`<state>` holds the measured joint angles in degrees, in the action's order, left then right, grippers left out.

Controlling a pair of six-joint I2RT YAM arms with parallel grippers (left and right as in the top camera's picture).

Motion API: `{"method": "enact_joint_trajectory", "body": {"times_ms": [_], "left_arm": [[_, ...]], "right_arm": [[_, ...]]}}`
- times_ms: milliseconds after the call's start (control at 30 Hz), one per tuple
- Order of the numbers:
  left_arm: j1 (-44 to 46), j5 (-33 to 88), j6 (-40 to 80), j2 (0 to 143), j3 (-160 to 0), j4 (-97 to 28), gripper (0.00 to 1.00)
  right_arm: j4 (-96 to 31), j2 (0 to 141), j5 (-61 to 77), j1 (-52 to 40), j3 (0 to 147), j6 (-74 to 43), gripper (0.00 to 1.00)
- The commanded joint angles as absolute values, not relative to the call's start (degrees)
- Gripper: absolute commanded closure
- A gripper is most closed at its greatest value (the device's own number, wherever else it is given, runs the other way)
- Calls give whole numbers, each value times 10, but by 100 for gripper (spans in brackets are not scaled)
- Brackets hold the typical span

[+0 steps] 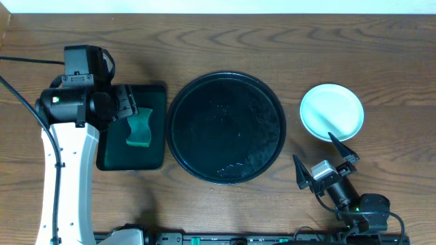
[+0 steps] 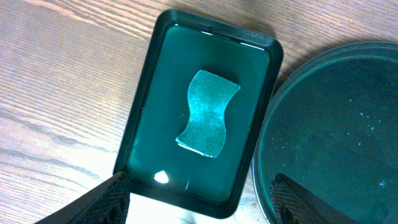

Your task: Clean dirty plates on tray and stack at the side

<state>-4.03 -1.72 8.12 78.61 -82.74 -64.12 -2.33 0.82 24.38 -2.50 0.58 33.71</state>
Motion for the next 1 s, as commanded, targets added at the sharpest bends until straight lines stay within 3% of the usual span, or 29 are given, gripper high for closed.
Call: {"method": "enact_joint_trajectory", "body": {"times_ms": [0,367,767,967], "left_arm": [[-42,-22,84,784,-830,-642,27],[-42,-22,74,742,-816,-633,27],[-61,-2,74,220,-340,-220,27],[-61,-2,60,96,-179,-105,27]], "right_arm": [[-23,3,238,-18,3,344,1],[-24,3,239,-18,3,344,1],[-24,3,238,-18,3,344,1],[-24,3,238,-18,3,344,1]]}}
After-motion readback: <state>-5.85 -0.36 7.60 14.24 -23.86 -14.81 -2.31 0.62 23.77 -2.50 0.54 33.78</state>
